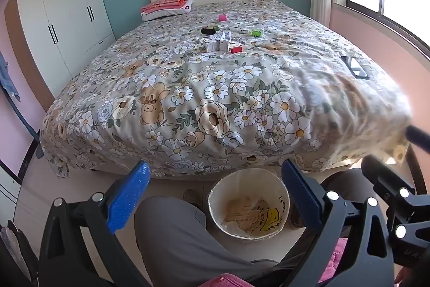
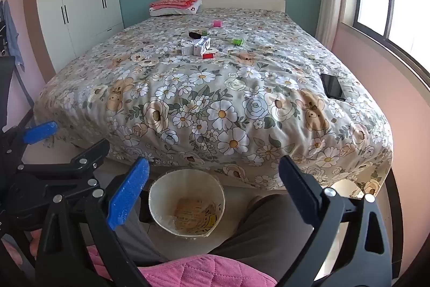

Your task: Collect trash

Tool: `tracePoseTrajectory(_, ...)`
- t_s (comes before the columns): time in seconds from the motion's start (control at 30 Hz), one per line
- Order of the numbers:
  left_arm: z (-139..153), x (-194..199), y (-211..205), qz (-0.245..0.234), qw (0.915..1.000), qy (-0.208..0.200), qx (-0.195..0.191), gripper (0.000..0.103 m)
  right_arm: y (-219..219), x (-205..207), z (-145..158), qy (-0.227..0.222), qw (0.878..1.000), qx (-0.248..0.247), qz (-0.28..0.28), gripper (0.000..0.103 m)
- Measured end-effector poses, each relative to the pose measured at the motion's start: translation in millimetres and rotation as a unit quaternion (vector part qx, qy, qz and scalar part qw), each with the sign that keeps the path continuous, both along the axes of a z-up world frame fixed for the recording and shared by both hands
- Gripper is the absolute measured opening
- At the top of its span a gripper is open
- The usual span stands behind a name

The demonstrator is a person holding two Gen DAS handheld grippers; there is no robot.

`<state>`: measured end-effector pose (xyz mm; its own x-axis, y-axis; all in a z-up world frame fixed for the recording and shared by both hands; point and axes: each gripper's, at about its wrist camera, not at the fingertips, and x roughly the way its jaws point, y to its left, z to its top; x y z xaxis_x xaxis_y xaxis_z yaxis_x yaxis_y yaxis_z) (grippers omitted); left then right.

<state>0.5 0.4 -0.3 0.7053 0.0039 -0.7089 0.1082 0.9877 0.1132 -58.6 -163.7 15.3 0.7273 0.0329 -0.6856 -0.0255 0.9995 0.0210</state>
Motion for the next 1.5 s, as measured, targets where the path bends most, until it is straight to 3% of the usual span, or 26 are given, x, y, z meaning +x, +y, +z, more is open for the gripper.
tracePoseTrajectory(1.5, 0.6, -3.0, 1.4, 0.003, 1.0000, -0.005, -0.002, 0.100, 5.5, -3.5, 4.6, -0.015, 1.000, -0.017, -0.002, 0.095)
